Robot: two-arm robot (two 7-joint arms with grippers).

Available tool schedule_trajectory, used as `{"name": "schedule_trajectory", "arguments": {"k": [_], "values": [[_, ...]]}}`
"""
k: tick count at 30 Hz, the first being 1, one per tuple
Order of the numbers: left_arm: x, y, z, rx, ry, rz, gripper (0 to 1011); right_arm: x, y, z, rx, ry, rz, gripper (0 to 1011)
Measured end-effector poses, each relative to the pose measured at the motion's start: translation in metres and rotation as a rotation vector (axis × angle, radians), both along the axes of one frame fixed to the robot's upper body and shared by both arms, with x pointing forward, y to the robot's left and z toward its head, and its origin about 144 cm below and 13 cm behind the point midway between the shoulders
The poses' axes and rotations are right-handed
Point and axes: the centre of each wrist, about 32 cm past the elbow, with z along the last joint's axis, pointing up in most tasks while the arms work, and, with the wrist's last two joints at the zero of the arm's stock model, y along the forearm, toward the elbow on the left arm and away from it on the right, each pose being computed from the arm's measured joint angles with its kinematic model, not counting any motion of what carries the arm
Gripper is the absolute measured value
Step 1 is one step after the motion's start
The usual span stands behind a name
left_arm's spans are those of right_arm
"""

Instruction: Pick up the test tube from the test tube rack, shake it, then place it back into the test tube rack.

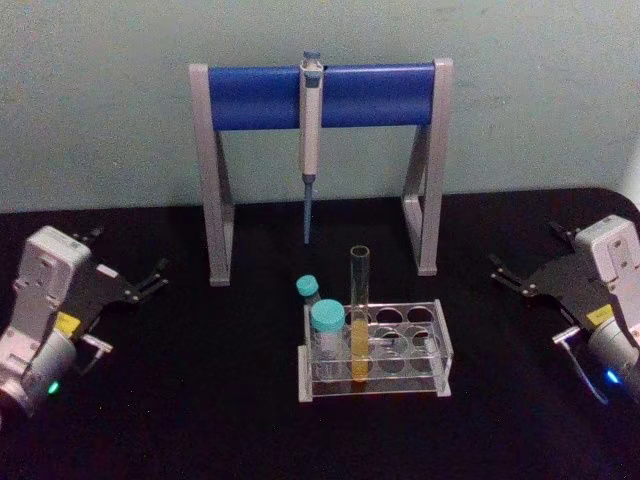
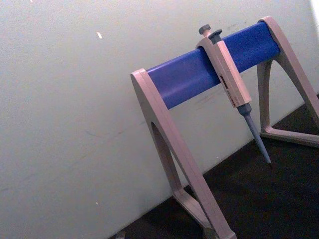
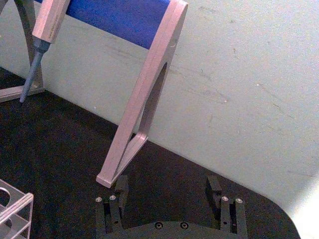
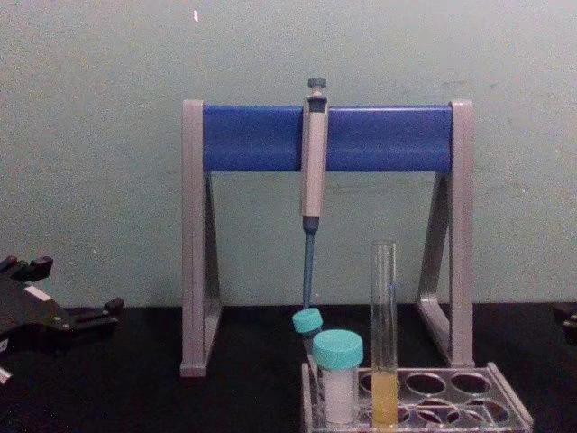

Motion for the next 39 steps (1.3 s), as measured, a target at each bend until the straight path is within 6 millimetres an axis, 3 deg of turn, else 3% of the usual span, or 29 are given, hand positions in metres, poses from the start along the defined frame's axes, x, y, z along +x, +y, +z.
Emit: {"name": "schedule_trajectory", "arguments": {"k": [39], "values": [[0.0000, 0.0000, 0.0000, 0.000, 0.000, 0.000, 1001, 0.0000, -0.0001, 0.0000, 0.000, 0.000, 0.000, 1000]]}}
